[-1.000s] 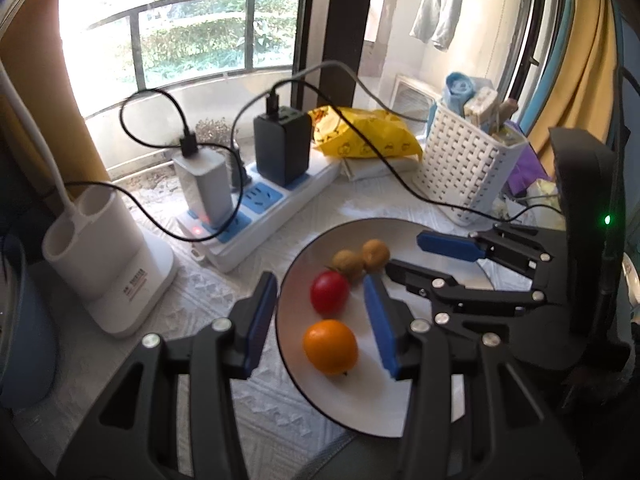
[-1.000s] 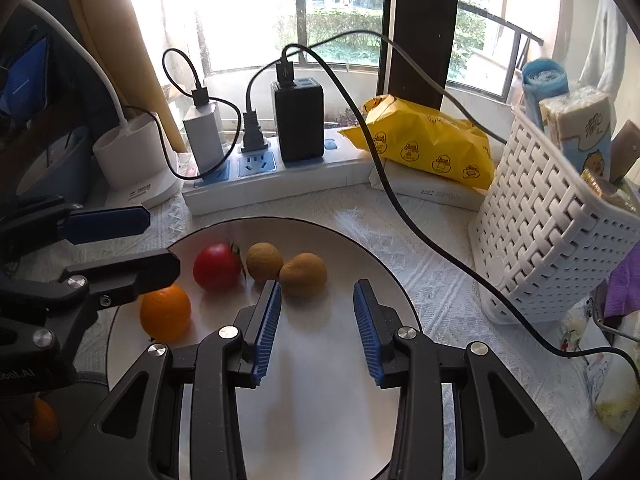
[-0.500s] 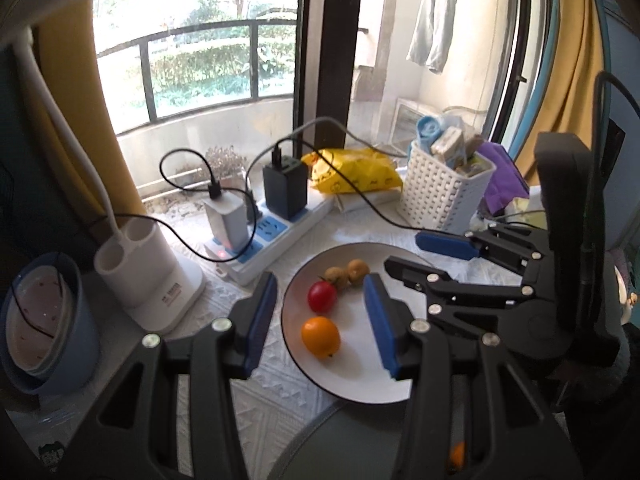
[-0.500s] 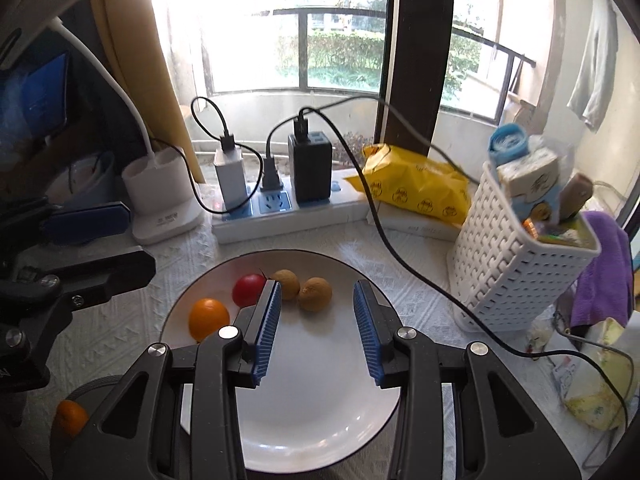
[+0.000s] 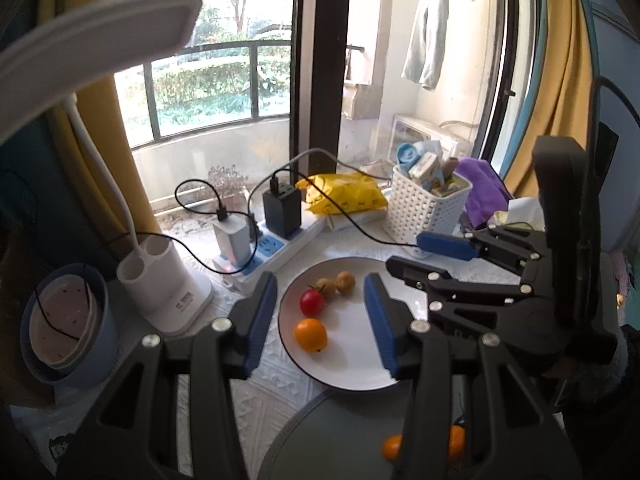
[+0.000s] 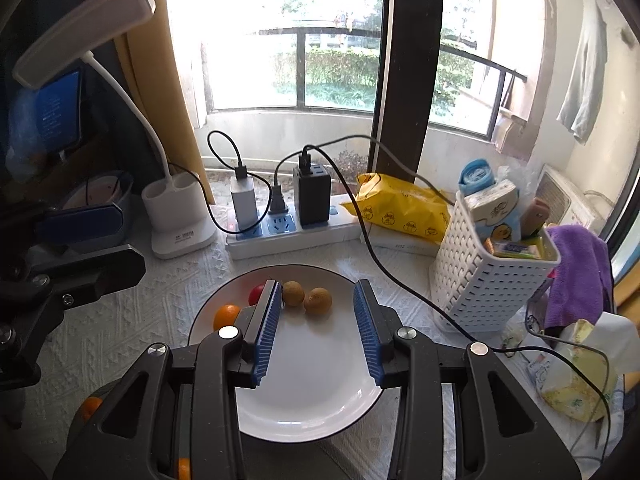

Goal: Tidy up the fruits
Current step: 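Withdraw both open grippers from the plate back over the fruit mat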

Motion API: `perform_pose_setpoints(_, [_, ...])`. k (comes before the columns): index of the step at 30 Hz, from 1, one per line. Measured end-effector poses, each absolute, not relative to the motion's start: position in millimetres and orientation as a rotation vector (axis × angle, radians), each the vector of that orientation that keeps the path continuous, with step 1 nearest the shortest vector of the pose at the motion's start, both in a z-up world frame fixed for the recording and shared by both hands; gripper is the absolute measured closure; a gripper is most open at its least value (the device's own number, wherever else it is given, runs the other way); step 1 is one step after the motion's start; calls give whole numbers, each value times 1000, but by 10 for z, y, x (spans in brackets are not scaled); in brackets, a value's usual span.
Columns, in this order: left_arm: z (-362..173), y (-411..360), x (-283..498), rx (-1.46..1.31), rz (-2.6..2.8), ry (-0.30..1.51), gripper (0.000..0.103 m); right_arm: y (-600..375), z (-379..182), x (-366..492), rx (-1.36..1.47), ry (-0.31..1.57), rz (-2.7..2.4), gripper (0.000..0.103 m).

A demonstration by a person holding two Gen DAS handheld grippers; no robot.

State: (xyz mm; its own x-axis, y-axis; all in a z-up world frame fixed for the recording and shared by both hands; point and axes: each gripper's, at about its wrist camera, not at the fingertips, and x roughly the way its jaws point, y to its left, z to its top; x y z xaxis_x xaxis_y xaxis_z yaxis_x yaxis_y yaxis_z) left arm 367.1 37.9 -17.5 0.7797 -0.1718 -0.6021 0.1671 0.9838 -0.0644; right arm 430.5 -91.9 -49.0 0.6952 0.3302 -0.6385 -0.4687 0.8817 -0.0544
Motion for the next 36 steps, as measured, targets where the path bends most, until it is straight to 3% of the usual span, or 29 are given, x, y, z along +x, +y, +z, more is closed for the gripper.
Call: perform_pose_setpoints(36, [341,358,2605,-24,-168,506,56,-1104,193,3245,-225,520,438,63])
